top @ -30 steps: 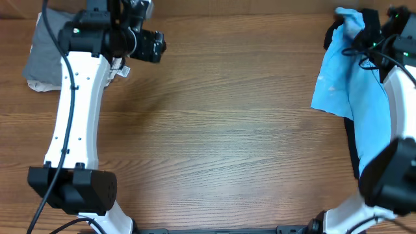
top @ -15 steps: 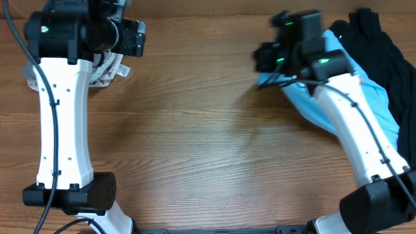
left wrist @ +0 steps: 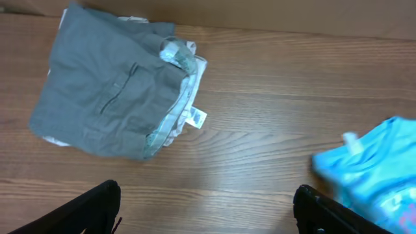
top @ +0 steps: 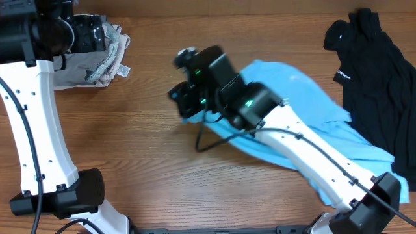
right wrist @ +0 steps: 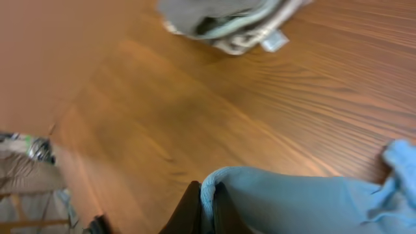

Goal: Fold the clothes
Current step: 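Drag the blue T-shirt with the right gripper to table center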

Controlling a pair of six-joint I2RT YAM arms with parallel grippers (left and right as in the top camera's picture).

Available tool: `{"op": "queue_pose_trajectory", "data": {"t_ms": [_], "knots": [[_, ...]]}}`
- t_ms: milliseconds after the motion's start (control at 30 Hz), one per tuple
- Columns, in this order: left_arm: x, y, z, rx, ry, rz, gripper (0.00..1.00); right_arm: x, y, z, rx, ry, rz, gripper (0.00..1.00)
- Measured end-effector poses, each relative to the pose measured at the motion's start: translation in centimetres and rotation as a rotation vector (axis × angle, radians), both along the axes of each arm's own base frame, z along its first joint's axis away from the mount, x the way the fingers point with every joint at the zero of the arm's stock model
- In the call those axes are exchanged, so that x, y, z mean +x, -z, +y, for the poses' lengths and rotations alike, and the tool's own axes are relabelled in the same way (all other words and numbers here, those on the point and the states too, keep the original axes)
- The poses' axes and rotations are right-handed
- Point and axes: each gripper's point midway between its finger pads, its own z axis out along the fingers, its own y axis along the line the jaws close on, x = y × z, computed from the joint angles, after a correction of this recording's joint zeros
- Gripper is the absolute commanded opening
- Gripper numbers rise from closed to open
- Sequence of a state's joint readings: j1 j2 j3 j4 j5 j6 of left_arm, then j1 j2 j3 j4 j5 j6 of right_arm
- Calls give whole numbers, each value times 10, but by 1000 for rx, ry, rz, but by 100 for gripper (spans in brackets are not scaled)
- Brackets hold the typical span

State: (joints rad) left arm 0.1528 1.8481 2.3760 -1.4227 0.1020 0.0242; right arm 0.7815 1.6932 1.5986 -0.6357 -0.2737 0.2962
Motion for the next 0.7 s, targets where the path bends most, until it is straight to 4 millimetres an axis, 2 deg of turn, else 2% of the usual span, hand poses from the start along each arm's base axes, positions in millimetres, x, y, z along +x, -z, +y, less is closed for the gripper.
{"op": "queue_pose_trajectory", "data": {"t_ms": [67,167,367,400,433,500,533,633,700], "knots": [[-1,0,5,-2,-10,0,88,-13,-6,17,25,-40,-21,4],[-1,0,10,-2,-22,1,89,-20,-10,37,61,-74,-46,4],[-3,0,21,-5,-48,1,90,-17,11,70,95,-96,-47,6],[-4,0,22,-5,-51,2,90,-17,14,73,95,-96,-43,22],[-4,0,24,-5,-55,2,91,-17,17,74,94,-99,-40,46],[-5,1,26,-6,-60,6,91,-16,17,77,100,-98,-40,71],[-6,1,26,-6,-59,9,91,-16,16,77,105,-101,-45,75],[-7,2,25,-9,-59,15,91,-15,24,68,68,-92,-14,98],[-7,3,24,-14,-56,18,90,-10,32,54,30,-64,27,100]]}}
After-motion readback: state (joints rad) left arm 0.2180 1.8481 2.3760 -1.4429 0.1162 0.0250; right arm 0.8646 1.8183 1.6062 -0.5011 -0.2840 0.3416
